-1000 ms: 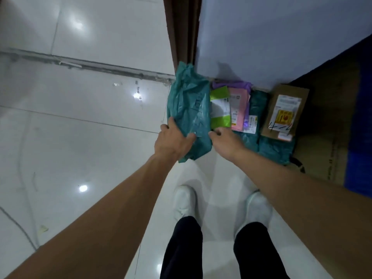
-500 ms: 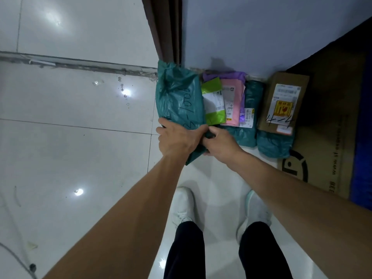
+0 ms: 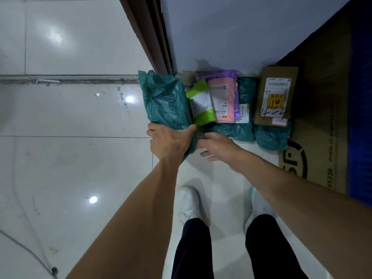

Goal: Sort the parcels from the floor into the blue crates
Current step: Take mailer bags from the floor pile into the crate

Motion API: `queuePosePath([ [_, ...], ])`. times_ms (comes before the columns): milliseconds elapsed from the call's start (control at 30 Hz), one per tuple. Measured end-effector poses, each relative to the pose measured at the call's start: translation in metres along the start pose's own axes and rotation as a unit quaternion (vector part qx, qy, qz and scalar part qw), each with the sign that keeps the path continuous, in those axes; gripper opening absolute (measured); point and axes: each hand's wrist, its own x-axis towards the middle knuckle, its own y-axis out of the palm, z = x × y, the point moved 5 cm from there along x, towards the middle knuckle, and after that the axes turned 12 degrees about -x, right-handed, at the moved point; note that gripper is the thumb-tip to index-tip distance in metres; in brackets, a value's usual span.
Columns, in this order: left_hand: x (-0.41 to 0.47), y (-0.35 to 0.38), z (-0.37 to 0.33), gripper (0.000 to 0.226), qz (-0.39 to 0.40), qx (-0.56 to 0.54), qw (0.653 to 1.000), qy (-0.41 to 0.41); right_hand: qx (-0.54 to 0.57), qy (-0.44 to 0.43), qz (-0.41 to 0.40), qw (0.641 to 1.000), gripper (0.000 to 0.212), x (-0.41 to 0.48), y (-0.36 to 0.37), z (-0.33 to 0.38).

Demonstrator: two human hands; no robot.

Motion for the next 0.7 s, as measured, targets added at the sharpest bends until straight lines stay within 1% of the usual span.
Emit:
queuePosePath([
  [100, -0.004, -0.021, 0.007, 0.104, -0.006, 0.008, 1.0, -0.018, -0.026, 0.017, -0.026, 0.999, 0.025, -0.015, -0.005, -0.005],
  [200, -0.015, -0.05, 0.016, 0.109, -0.012, -0.001, 0.999, -0.051, -0.063, 0.043, -0.03, 0.997, 0.041, -0.037, -0.008, -0.01],
  [300, -0.033, -0.079, 0.015, 0.109, -0.011, -0.005, 0.998, -0.058, -0.075, 0.051, -0.02, 0.996, 0.042, -0.067, -0.01, -0.007],
  [400, -0.058, -0.102, 0.002, 0.106, -0.002, 0.007, 0.999, -0.037, -0.088, 0.056, -0.009, 0.995, 0.038, -0.1, -0.01, 0.003],
  [533, -0.103, -0.129, -0.031, 0.102, 0.007, 0.01, 1.0, 0.009, -0.096, 0.033, -0.018, 0.995, 0.017, -0.146, -0.019, 0.032],
  [567, -0.118, -0.136, -0.042, 0.101, 0.011, 0.015, 1.0, 0.02, -0.094, 0.022, -0.026, 0.995, 0.015, -0.158, -0.023, 0.041],
  [633, -0.145, -0.147, -0.062, 0.102, 0.022, 0.024, 0.998, 0.047, -0.083, 0.008, -0.046, 0.995, 0.017, -0.182, -0.033, 0.055],
  [700, -0.172, -0.157, -0.081, 0.104, 0.036, 0.03, 0.996, 0.071, -0.074, 0.002, -0.068, 0.995, 0.027, -0.209, -0.045, 0.065],
])
